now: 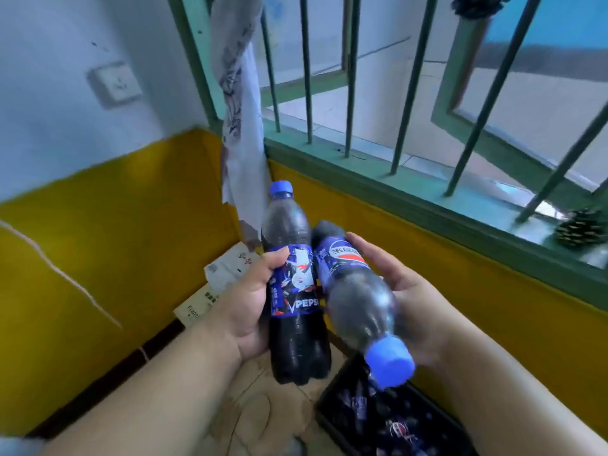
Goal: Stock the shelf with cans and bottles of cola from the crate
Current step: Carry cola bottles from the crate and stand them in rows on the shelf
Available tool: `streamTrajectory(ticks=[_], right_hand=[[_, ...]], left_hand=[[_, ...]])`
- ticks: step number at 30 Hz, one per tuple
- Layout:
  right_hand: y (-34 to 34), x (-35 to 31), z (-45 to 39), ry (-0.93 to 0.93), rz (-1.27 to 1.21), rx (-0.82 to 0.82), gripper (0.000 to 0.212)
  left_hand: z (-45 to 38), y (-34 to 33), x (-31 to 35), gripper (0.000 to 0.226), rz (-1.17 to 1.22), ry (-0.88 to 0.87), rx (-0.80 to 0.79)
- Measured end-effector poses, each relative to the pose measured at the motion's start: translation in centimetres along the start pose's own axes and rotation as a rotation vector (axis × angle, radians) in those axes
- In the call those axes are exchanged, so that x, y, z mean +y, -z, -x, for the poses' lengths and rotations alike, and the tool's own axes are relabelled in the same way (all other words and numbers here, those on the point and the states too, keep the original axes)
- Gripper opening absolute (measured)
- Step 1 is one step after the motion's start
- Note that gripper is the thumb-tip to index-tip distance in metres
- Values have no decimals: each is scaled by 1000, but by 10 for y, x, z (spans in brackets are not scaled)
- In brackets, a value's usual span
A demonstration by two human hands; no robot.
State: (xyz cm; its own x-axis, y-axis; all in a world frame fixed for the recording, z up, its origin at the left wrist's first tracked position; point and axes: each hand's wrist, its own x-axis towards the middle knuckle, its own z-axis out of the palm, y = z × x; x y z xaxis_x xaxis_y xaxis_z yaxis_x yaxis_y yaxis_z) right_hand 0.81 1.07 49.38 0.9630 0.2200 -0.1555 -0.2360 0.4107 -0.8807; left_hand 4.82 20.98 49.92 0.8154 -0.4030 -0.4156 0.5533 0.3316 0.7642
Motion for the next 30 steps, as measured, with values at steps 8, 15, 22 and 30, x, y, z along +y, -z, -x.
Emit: streamTrajectory(ticks=[8, 15, 22, 30], right_hand=[[-66, 22, 8, 484, 1191, -204, 77], [-181, 49, 23, 732, 1260, -629, 86], [-338, 131, 66, 333, 811, -705, 61], [-536, 242, 141, -324, 184, -764, 38]], left_hand=[[120, 28, -20, 49, 99, -137, 400], [236, 71, -34, 33, 269, -344, 567], [382, 158, -55, 51, 205, -411, 759], [575, 263, -69, 56, 407, -655, 1086]])
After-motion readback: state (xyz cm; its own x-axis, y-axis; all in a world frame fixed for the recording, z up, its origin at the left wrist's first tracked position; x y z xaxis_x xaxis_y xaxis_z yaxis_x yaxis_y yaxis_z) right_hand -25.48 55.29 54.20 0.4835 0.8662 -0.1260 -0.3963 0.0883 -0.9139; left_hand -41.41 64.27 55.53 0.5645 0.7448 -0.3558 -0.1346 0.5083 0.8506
